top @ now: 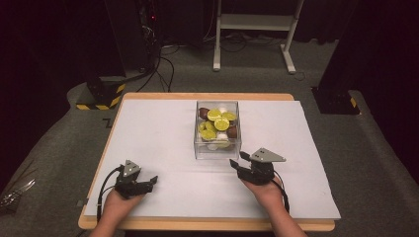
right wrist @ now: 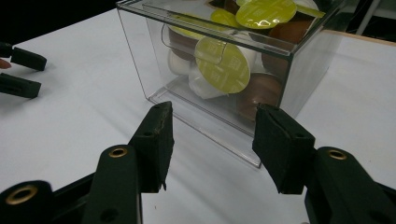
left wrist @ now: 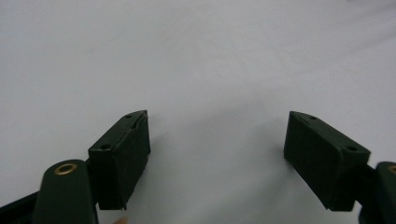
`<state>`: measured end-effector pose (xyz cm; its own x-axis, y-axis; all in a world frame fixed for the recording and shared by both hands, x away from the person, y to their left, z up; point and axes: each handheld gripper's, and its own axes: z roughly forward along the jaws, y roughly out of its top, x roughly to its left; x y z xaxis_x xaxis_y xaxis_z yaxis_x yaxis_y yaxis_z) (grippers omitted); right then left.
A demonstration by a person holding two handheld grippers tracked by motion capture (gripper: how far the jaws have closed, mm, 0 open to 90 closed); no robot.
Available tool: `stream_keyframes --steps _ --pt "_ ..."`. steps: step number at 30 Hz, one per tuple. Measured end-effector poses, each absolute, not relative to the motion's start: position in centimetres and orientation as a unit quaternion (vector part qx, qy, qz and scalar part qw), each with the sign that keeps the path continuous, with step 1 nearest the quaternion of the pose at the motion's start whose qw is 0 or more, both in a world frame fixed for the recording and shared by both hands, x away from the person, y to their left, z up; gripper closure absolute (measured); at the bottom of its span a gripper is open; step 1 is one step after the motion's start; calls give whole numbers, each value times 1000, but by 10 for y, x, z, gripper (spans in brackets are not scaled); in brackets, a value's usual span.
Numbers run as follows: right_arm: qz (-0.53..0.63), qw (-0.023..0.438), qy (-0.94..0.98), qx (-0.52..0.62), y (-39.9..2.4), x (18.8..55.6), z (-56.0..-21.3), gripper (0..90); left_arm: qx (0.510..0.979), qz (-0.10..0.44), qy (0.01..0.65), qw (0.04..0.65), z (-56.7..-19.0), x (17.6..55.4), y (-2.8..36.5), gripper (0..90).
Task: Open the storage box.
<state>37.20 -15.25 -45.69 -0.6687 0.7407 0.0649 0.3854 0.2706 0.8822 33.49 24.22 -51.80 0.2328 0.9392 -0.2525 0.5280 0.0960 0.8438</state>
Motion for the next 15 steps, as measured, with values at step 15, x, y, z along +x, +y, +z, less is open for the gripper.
stream_keyframes --steps 15 --pt "489 178 779 349 -135 388 -458 502 636 225 576 461 -518 335 242 229"
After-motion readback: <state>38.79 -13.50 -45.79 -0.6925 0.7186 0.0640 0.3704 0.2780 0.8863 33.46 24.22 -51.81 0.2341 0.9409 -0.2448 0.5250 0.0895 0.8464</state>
